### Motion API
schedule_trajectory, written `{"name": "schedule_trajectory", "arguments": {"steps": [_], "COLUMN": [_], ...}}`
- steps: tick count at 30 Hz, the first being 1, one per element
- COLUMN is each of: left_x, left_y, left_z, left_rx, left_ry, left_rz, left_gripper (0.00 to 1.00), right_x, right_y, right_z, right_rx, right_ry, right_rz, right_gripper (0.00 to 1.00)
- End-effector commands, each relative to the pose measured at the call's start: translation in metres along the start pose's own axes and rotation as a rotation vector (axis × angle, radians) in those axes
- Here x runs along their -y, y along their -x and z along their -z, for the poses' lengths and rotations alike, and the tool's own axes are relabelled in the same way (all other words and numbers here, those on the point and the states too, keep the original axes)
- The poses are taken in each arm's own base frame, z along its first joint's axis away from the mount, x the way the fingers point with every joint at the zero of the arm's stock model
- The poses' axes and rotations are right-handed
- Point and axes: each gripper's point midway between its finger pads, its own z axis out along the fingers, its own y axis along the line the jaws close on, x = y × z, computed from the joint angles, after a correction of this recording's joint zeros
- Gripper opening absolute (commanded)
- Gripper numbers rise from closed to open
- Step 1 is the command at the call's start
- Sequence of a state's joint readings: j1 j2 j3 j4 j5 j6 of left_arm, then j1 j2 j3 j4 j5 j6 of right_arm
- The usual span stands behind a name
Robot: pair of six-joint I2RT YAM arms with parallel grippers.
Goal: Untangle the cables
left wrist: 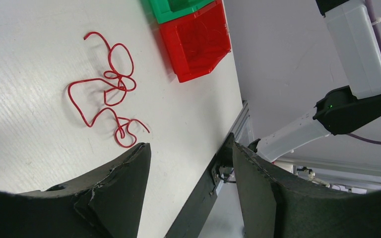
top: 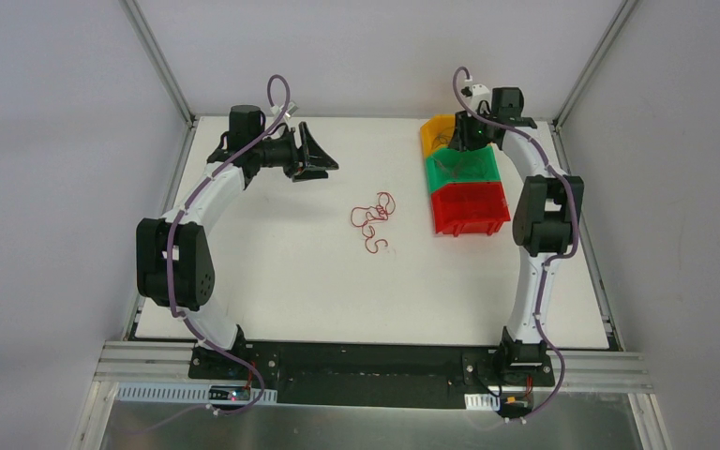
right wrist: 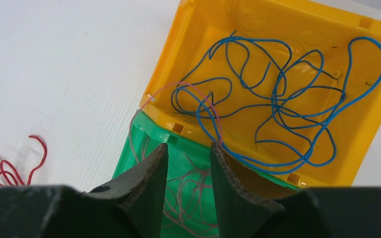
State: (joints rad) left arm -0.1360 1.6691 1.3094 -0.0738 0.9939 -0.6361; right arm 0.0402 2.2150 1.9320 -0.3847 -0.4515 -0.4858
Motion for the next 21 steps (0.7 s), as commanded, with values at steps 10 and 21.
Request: {"name": "schedule_trajectory", "arguments": {"steps": [10,21], "left_x": [-0.004,-0.006], "left_y": [-0.002,-0.001], "left_z": [0.006,0.009], "left_rx": [-0.003,0.004], "left_ry": [-0.010,-0.007], "left_rz": [-0.021,-0.015], "left_gripper": [0.62,0.61], "right_x": [0.005,0.001], "right_y": [0.037,0.046], "right_z": [-0.008,0.028], "right_rx": [0.133,0.189], "right_ry": [-0.052,-0.058], "right_rz": [-0.041,-0.058], "right_gripper": [0.39,0.34]}}
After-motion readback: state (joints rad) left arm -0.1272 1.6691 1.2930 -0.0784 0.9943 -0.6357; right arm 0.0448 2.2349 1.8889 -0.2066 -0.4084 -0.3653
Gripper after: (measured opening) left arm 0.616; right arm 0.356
